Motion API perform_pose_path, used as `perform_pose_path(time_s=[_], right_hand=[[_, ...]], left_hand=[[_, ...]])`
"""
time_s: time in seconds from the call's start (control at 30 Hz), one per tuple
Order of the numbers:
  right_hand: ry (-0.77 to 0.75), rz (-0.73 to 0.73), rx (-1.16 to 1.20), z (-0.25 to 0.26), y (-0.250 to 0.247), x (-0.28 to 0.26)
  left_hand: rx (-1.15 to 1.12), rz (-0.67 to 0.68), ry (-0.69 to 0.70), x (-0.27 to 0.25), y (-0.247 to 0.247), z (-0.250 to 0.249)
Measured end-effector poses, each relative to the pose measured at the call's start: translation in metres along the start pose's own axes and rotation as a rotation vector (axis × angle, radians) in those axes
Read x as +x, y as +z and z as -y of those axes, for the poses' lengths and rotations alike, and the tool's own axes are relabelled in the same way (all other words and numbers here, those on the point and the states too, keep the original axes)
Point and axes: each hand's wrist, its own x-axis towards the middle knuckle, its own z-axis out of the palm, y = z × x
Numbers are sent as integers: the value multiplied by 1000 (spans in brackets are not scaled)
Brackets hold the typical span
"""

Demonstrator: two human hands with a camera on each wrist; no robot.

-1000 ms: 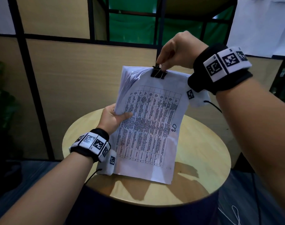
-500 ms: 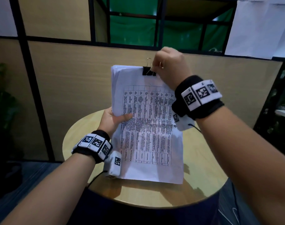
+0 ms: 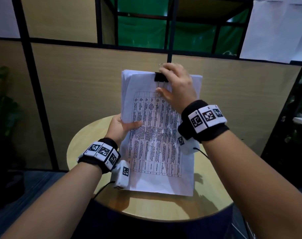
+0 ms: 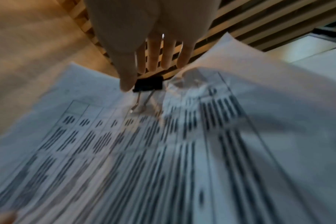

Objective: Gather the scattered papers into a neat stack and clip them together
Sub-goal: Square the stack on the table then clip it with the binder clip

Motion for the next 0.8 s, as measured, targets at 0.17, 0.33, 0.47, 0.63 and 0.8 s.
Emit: perform_pose_path(time_s=[0.17, 0.33, 0.47, 0.63, 0.8], right_hand=[[-26, 337, -37, -7, -8, 19], [65, 423, -54, -1, -16, 37], [198, 466, -19, 5, -20, 47], [234, 273, -23, -10, -13, 25], [642, 82, 510, -36, 0, -41]], left_hand=[[36, 6, 23, -2, -2, -1], [40, -1, 23, -2, 1, -6], [83, -26, 23, 0, 5, -7], [59, -24, 5, 2, -3, -14], [23, -95, 43, 23, -25, -23]])
